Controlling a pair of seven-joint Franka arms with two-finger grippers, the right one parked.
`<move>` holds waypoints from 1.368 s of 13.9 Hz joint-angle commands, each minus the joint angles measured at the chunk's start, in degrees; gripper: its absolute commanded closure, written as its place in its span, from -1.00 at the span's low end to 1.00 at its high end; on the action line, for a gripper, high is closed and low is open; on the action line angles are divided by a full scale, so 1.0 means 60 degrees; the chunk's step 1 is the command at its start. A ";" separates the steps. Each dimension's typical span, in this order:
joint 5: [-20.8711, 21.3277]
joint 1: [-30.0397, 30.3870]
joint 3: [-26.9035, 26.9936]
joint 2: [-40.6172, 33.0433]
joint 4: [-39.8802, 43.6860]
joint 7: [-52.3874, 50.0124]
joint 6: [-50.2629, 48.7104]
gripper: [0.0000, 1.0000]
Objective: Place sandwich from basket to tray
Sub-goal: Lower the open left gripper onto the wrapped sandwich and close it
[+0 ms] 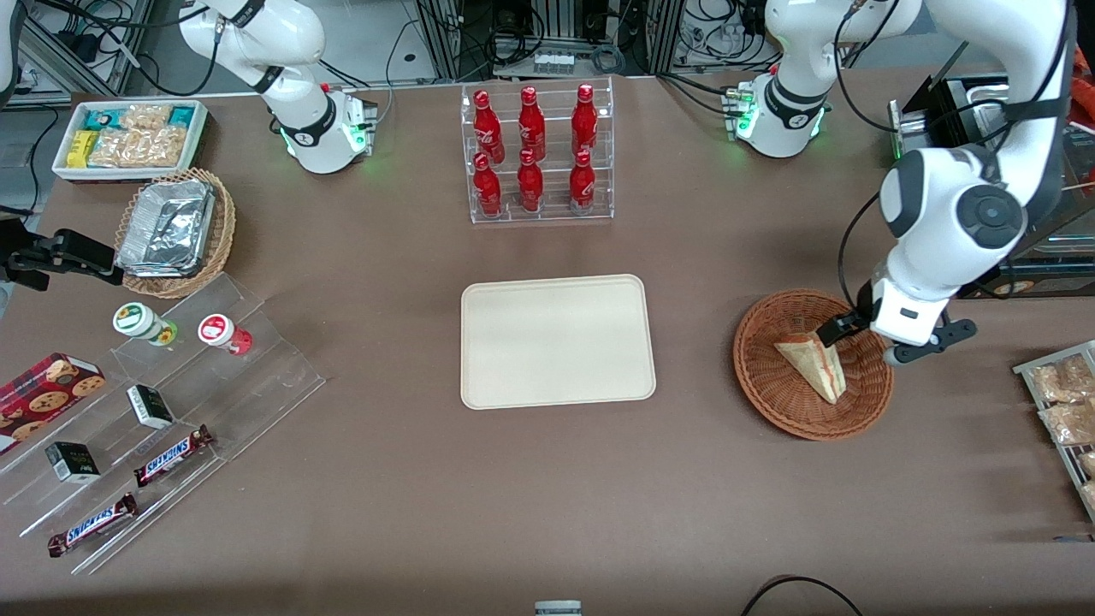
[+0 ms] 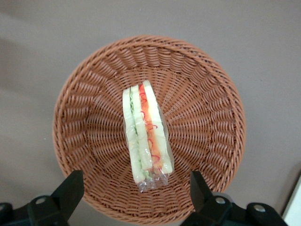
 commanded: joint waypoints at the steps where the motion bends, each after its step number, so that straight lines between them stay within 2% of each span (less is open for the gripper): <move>1: 0.0073 -0.0090 -0.0024 0.0232 -0.0172 -0.0449 0.0443 -1.00; 12: 0.0073 -0.0075 -0.0009 0.1199 -0.0392 -0.0640 0.1776 -1.00; 13: 0.0073 -0.0075 -0.0009 0.1258 -0.0407 -0.0640 0.1864 -0.91; 14: 0.0073 -0.0075 -0.0009 0.1317 -0.0407 -0.0640 0.1879 -0.52; 15: 0.0073 -0.0075 -0.0024 0.1317 -0.0392 -0.0640 0.1879 0.17; 16: 0.0087 -0.0075 -0.0009 0.1317 -0.0392 -0.0640 0.1879 0.70; 17: 0.0087 -0.0075 -0.0009 0.1317 -0.0392 -0.0640 0.1865 1.00; 19: 0.0102 -0.0089 -0.0009 0.1302 -0.0392 -0.0611 0.1821 1.00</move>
